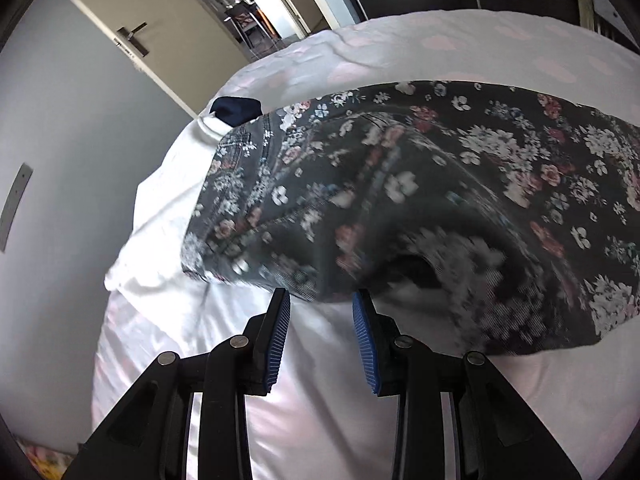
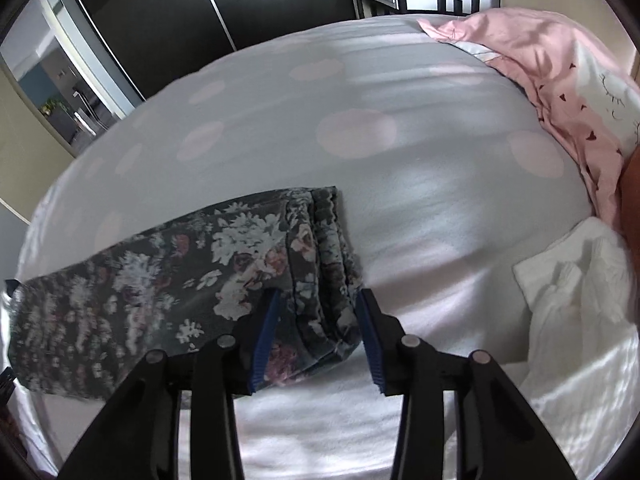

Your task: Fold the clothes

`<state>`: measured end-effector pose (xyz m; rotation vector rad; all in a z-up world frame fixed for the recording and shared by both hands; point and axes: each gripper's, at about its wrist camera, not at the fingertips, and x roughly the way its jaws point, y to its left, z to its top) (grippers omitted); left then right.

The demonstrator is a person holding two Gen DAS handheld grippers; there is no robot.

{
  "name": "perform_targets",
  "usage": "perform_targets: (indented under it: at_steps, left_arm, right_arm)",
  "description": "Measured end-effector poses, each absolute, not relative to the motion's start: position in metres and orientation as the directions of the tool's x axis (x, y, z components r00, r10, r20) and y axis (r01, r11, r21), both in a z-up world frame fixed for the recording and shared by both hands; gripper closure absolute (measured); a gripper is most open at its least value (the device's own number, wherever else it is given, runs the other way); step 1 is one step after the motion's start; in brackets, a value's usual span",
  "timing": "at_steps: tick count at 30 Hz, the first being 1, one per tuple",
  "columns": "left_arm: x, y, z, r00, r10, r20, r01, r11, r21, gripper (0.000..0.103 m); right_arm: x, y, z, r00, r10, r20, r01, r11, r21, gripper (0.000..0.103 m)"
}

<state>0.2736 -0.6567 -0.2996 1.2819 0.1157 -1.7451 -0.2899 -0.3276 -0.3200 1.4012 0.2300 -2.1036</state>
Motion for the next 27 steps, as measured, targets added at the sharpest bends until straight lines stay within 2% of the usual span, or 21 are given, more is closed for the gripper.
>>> perform_targets:
  at_steps: [2, 6, 7, 11, 13, 14, 16, 19, 22, 27]
  left_arm:
    - [0.272, -0.647, -0.309, -0.031, -0.616, -0.787, 0.705, -0.571, 0.419, 0.068]
    - [0.273, -0.645, -0.323, -0.019, -0.630, -0.776, 0.666, -0.587, 0.460, 0.068]
    - [0.275, -0.648, -0.325, -0.016, -0.620, -0.785, 0.674, -0.586, 0.450, 0.068]
    - [0.285, -0.665, -0.331, -0.021, -0.557, -0.830, 0.729, -0.577, 0.368, 0.068]
    - [0.293, -0.675, -0.328, -0.049, -0.507, -0.861, 0.776, -0.562, 0.287, 0.068]
    - [0.297, -0.679, -0.326, -0.070, -0.484, -0.872, 0.795, -0.555, 0.244, 0.068]
    - [0.307, -0.685, -0.320, -0.118, -0.449, -0.885, 0.825, -0.540, 0.164, 0.068]
    - [0.322, -0.695, -0.314, -0.184, -0.402, -0.897, 0.860, -0.508, 0.051, 0.068]
    - [0.338, -0.707, -0.313, -0.229, -0.352, -0.907, 0.888, -0.458, -0.047, 0.069]
    - [0.349, -0.723, -0.314, -0.255, -0.332, -0.908, 0.892, -0.444, -0.088, 0.068]
  right_arm:
    - [-0.294, -0.335, -0.331, -0.294, -0.306, -0.906, 0.547, -0.831, 0.103, 0.063]
    - [-0.298, -0.339, -0.343, -0.351, -0.229, -0.908, 0.521, -0.854, 0.014, 0.041]
    - [-0.297, -0.338, -0.342, -0.362, -0.224, -0.905, 0.518, -0.855, 0.004, 0.038]
    - [-0.292, -0.330, -0.341, -0.383, -0.200, -0.902, 0.511, -0.859, -0.027, 0.038]
    - [-0.295, -0.323, -0.345, -0.345, -0.213, -0.914, 0.470, -0.882, 0.028, 0.038]
    - [-0.297, -0.320, -0.345, -0.332, -0.231, -0.915, 0.444, -0.894, 0.064, 0.040]
    - [-0.296, -0.322, -0.345, -0.308, -0.271, -0.912, 0.428, -0.896, 0.122, 0.067]
    - [-0.287, -0.340, -0.338, -0.348, -0.198, -0.916, 0.453, -0.891, 0.021, 0.080]
    - [-0.285, -0.350, -0.325, -0.390, -0.121, -0.913, 0.425, -0.903, -0.062, 0.084]
    - [-0.290, -0.355, -0.304, -0.428, -0.060, -0.902, 0.348, -0.932, -0.103, 0.084]
